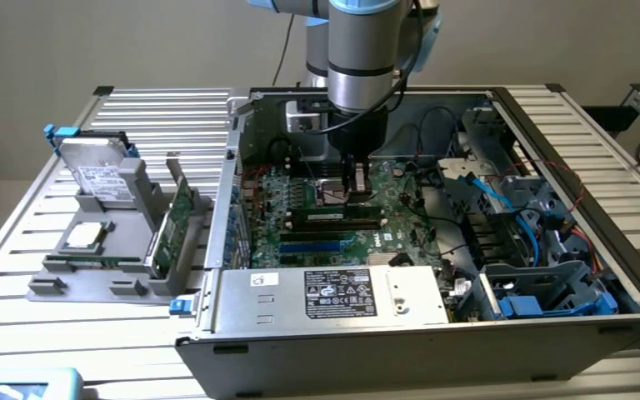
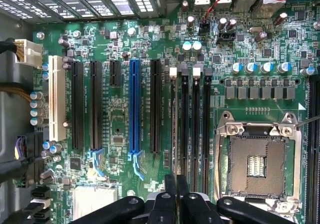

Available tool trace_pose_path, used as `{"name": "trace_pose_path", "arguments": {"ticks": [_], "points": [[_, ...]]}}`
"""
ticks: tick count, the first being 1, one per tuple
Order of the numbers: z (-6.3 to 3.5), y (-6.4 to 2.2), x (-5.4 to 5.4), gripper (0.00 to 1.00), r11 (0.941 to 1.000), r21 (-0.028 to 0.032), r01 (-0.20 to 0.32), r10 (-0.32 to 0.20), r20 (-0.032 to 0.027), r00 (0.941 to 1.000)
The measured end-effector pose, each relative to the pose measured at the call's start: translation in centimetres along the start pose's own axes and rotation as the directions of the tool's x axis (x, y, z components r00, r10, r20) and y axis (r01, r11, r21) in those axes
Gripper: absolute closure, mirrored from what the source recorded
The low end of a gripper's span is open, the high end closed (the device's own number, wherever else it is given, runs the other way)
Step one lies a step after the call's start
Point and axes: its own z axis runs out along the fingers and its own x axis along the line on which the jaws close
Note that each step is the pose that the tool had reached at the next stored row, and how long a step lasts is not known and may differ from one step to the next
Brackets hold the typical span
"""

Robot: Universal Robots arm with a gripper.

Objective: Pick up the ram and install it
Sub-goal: 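Insert the ram into the slot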

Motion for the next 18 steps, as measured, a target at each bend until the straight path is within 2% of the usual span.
{"name": "trace_pose_path", "arguments": {"ticks": [18], "points": [[0.22,0.05,0.01,0.87,1.0000,0.0003,-0.001,0.001,0.0000,1.0000]]}}
